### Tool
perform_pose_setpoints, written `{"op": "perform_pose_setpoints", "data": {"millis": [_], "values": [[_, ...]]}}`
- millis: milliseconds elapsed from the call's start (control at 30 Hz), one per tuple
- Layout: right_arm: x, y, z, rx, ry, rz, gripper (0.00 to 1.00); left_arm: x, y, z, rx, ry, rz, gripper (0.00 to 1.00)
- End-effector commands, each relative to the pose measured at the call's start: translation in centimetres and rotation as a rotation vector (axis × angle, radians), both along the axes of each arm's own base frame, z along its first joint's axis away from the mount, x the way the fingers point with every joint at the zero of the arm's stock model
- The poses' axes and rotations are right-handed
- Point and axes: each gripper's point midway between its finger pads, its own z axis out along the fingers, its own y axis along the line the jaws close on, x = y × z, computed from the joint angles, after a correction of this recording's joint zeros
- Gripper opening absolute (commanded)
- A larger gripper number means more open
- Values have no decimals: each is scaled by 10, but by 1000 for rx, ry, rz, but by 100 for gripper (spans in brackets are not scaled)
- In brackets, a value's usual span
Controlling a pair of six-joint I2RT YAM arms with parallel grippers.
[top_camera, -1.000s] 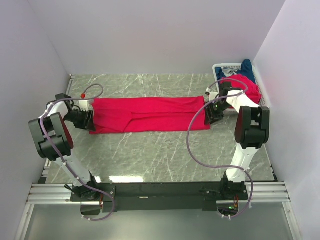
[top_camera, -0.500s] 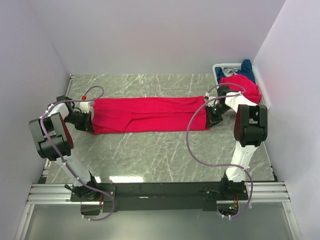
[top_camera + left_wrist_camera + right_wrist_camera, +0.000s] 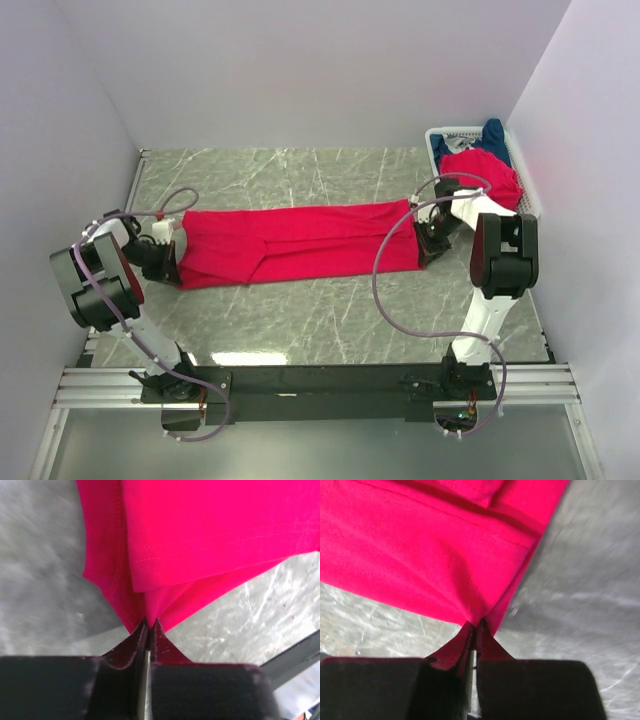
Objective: Fold and stack the t-shirts
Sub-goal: Fold the tshirt
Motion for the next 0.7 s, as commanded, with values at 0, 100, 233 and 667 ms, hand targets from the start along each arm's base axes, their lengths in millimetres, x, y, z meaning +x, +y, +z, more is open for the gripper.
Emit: {"op": "perform_pose_setpoints", "data": {"millis": [0,100,233,667], "values": [[-15,-14,13,-64,-8,43,16,-14,1,5,28,-3,-21,7],[-14,-6,32,-17,-62,55,40,-13,0,14,10,-40,-14,37],[0,20,87,98,-205,57,42,-1,5,47,-40,-120,13,47],[3,238,155,593,-281,184,35,29,-9,74,-201,-175,133,54]]}}
